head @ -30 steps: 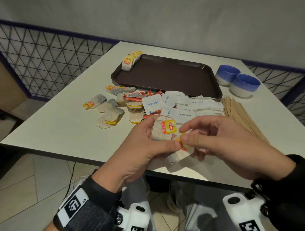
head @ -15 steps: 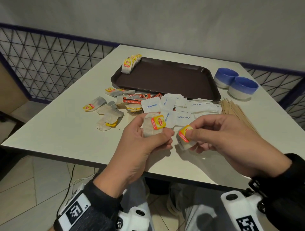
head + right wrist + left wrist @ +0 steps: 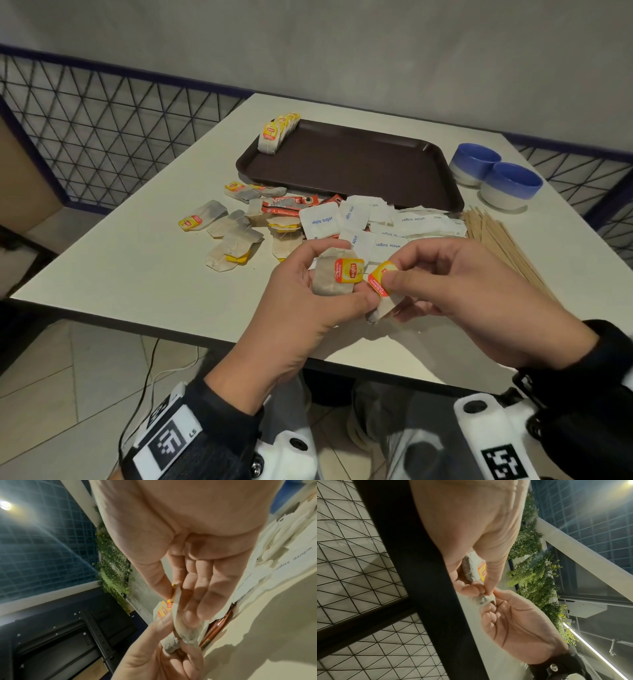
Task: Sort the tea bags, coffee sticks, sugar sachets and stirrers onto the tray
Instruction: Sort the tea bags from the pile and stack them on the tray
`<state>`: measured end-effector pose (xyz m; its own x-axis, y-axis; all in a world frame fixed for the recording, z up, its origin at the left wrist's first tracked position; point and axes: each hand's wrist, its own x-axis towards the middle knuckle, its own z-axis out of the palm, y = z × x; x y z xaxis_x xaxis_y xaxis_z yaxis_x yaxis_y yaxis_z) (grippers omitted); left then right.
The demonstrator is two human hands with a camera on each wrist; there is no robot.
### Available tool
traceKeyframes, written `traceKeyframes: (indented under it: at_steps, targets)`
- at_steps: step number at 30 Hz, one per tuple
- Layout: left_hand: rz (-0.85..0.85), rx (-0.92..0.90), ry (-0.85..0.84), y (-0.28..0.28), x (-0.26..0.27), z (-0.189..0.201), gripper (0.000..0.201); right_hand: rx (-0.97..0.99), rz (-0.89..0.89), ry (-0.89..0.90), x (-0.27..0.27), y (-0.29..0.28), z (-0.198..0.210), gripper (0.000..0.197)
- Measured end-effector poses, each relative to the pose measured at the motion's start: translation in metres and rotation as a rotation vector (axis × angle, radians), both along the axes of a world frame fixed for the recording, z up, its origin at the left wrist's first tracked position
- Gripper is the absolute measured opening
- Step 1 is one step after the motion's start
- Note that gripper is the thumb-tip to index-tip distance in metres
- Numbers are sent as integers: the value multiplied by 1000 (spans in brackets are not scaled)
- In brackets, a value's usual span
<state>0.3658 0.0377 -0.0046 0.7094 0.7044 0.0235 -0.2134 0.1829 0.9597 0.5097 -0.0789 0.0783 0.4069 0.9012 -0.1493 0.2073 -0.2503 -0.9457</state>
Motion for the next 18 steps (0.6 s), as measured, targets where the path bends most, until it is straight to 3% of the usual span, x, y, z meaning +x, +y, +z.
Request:
traceKeyframes:
  at_steps: [18]
  targets:
    - [51, -15, 9, -2, 1, 6, 74, 128, -18, -657, -7, 5, 2, 9]
